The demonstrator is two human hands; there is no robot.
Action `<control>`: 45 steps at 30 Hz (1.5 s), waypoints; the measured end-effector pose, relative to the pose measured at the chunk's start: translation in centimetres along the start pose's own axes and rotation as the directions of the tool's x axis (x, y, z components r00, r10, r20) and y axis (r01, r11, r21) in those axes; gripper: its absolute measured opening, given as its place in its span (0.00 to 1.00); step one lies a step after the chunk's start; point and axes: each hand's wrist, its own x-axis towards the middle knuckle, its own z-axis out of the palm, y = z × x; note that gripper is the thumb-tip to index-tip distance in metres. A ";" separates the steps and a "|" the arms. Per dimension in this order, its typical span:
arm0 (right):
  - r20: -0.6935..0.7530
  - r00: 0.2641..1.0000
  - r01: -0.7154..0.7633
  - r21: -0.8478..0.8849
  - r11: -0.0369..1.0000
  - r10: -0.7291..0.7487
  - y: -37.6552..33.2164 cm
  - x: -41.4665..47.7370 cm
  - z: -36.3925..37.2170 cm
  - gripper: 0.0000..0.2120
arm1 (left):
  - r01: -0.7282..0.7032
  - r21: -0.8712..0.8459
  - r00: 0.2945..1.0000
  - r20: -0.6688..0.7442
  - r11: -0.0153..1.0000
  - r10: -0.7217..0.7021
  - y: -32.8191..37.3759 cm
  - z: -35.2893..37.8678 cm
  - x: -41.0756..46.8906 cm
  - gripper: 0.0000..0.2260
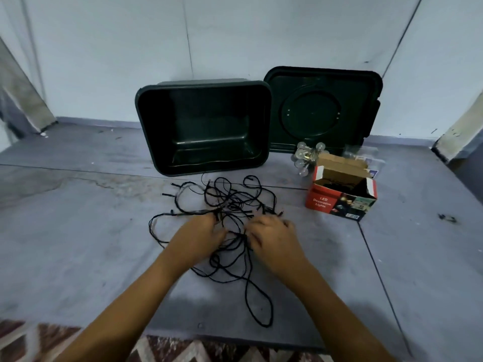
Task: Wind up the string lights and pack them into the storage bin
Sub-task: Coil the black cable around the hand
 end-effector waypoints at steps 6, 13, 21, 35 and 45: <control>0.053 0.998 -0.017 -0.155 0.988 0.026 0.4 -1.6 0.9 0.09 | -0.023 -0.096 0.994 -0.111 0.995 0.012 -0.3 3.0 -1.8 0.28; 0.036 0.994 -0.096 -0.095 0.991 0.100 2.1 -1.5 -0.3 0.11 | 0.016 -0.348 0.993 -0.106 0.937 -0.057 -0.7 1.6 -1.6 0.21; -0.180 0.959 -0.199 0.116 0.973 0.218 5.3 -1.4 -3.0 0.06 | -0.023 -0.296 1.000 -0.005 0.955 0.022 -3.1 -2.5 -2.3 0.09; -0.264 0.957 -0.114 0.030 0.993 0.118 5.5 -2.7 -3.6 0.13 | -0.133 0.148 0.945 -0.279 0.980 0.170 -3.5 -0.7 -2.9 0.15; 0.299 0.952 0.065 0.025 0.998 -0.070 -0.2 -5.3 -0.7 0.19 | -0.441 0.221 0.896 0.046 0.870 0.442 -3.2 2.1 -5.9 0.19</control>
